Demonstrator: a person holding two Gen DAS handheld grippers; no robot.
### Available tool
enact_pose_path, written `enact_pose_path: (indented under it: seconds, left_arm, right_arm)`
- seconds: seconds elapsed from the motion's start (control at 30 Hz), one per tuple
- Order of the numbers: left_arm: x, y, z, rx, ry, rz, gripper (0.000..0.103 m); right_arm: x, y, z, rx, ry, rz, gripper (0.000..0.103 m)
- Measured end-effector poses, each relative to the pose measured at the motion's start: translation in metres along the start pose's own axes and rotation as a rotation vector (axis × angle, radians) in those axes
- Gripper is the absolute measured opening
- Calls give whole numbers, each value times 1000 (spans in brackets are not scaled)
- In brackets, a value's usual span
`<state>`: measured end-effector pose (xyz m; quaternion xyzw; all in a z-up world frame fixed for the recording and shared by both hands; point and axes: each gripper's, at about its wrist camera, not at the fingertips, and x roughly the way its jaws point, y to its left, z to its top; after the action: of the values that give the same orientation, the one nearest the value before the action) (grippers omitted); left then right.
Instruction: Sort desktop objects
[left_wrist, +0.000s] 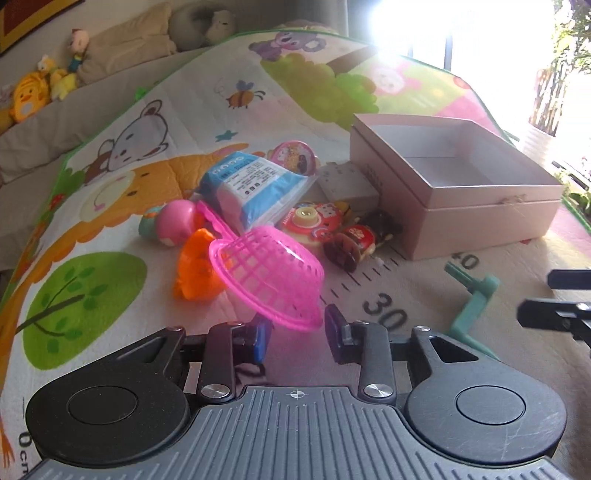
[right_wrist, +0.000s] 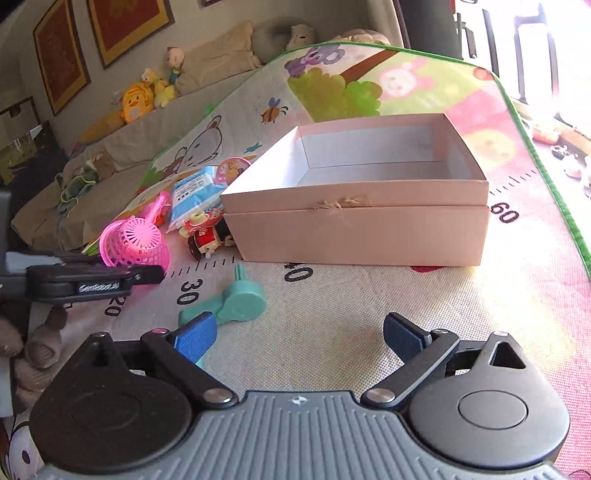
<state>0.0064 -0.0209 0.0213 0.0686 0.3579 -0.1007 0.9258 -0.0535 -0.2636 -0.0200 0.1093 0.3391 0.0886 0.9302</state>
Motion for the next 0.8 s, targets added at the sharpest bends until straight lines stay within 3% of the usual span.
enact_pose_path:
  seconds: [0.17,0.3,0.47,0.67,0.8]
  left_arm:
    - [-31,-3,-26,4,17,-61,37]
    - [-37,-2,-31,-12,-4,-54,77]
    - [-26,-1,-14,-39,-42,-30,95]
    - [19,-9,13,-20,-25,47,95]
    - [33,3,17,-39,5,54,73]
  right_arm:
    - [1,2,-2,1,4,-10,102]
    - [2,8,-3,-28,14,-32,102]
    - [3,10,-3,-39,16,-48,103]
    - [5,18,-5,-81,22,-72,103]
    - [1,28,-4,-173,22,-55,103]
